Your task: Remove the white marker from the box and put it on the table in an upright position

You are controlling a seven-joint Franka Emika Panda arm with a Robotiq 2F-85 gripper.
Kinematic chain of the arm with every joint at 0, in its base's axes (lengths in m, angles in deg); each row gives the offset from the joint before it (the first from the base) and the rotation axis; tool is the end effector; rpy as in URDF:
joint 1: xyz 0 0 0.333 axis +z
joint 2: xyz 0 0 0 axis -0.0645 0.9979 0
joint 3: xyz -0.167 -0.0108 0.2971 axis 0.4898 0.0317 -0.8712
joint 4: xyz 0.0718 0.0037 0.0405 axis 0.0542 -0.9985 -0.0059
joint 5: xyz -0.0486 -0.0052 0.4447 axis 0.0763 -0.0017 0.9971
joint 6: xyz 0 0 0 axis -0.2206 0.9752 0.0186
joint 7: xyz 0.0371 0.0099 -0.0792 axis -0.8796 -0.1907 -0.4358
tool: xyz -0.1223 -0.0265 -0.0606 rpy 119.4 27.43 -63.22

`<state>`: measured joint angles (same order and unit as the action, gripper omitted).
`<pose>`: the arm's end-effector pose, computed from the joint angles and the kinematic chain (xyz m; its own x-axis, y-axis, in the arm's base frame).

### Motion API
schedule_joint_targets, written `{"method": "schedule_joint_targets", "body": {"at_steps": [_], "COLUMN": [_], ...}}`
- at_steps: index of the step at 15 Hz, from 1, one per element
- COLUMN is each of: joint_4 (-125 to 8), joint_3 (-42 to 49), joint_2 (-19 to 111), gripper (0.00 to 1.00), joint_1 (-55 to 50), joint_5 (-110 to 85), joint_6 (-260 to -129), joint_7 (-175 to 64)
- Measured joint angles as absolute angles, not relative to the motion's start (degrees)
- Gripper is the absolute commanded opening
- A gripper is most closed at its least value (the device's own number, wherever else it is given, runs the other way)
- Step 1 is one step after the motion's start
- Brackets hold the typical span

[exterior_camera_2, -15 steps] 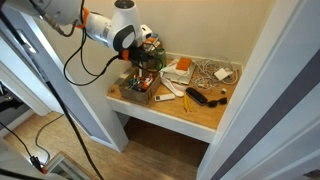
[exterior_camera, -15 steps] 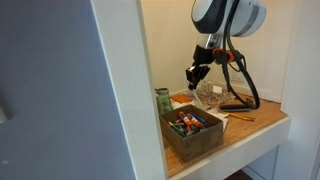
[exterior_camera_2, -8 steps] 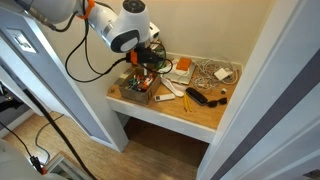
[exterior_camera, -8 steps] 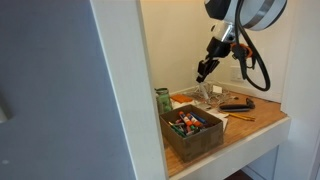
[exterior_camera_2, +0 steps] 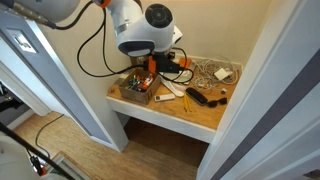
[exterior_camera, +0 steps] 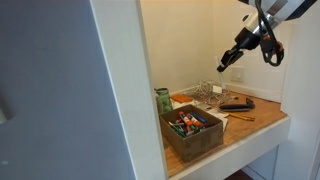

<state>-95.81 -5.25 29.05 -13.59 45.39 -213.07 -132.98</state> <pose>0.6021 -0.0689 0.3638 0.7236 0.2619 0.6387 0.4041 -0.9108 -0.0844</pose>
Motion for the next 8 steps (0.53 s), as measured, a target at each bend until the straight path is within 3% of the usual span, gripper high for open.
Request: {"method": "schedule_joint_targets", "body": {"at_steps": [2,3,8], "joint_4": [-96.6,-97.0,-97.1], "joint_3": [-3.4,-2.4,-2.3], "joint_2": [28.9,28.9,29.1], "gripper": [0.04,0.17,0.17], "joint_1": [-15.1,-16.0,-16.1], "joint_5": [50.0,51.5,51.7], "joint_6": [-210.5,-208.8,-208.3], "joint_7": [-138.9,-141.0,-141.5]}}
